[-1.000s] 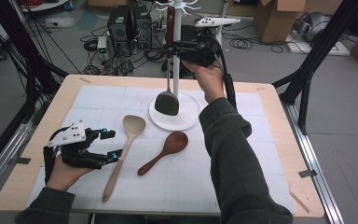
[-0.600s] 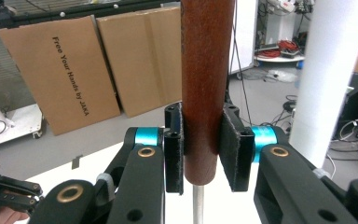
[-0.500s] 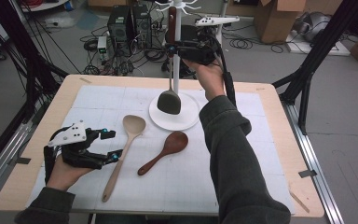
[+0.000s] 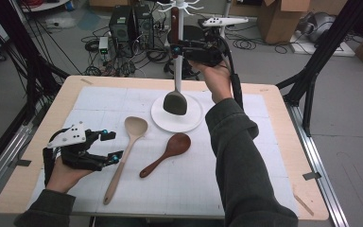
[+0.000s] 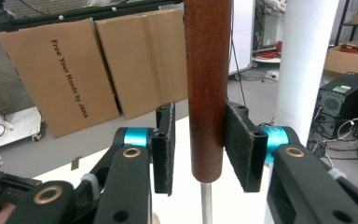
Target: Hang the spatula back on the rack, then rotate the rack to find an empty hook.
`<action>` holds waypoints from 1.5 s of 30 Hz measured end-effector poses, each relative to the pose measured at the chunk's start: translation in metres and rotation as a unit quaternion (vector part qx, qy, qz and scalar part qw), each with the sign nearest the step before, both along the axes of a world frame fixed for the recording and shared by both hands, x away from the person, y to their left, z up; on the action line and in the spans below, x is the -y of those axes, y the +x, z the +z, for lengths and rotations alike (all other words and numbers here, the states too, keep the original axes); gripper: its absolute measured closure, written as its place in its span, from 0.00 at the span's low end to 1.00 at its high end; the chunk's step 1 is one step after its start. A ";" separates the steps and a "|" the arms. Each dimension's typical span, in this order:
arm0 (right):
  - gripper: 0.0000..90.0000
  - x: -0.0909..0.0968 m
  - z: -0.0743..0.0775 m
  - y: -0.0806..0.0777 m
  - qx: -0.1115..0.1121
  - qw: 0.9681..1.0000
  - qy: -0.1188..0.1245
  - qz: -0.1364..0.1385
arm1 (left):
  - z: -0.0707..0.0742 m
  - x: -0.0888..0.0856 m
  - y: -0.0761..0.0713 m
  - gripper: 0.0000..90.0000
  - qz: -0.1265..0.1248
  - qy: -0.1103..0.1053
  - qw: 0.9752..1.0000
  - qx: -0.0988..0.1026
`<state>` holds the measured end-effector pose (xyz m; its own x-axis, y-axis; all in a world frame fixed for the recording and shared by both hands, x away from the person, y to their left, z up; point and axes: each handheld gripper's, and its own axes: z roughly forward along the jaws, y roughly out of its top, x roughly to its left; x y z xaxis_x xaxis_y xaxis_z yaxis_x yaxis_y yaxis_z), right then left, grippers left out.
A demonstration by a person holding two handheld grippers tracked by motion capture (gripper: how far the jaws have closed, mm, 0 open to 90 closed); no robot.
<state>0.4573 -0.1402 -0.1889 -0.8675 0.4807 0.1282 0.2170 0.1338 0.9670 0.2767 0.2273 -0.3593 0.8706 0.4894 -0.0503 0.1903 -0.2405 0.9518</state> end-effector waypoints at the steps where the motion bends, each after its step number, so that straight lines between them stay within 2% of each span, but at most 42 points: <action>1: 0.72 0.001 0.000 -0.001 0.002 1.000 0.000 0.000 | 0.000 0.000 0.000 0.32 0.000 -0.001 1.000 0.000; 11: 0.75 0.014 0.004 -0.004 0.007 1.000 0.003 0.001 | 0.000 0.000 -0.001 0.32 0.001 0.000 1.000 0.001; 18: 0.95 0.028 0.014 -0.009 0.026 1.000 0.003 0.011 | 0.000 -0.001 0.000 0.32 0.001 0.000 1.000 0.001; 21: 1.00 0.034 0.020 -0.010 0.032 0.999 0.006 0.013 | 0.000 -0.001 0.000 0.32 0.002 -0.002 1.000 0.000; 25: 1.00 0.042 0.028 -0.012 0.030 0.999 0.003 0.014 | 0.000 -0.001 0.000 0.32 0.000 0.001 1.000 0.000; 33: 1.00 0.051 0.042 -0.011 0.040 0.999 -0.002 0.019 | 0.000 0.000 0.000 0.32 0.001 0.003 1.000 0.001; 45: 1.00 0.059 0.065 0.004 0.046 0.999 0.011 0.016 | -0.002 0.000 0.002 0.32 -0.003 0.006 1.000 -0.004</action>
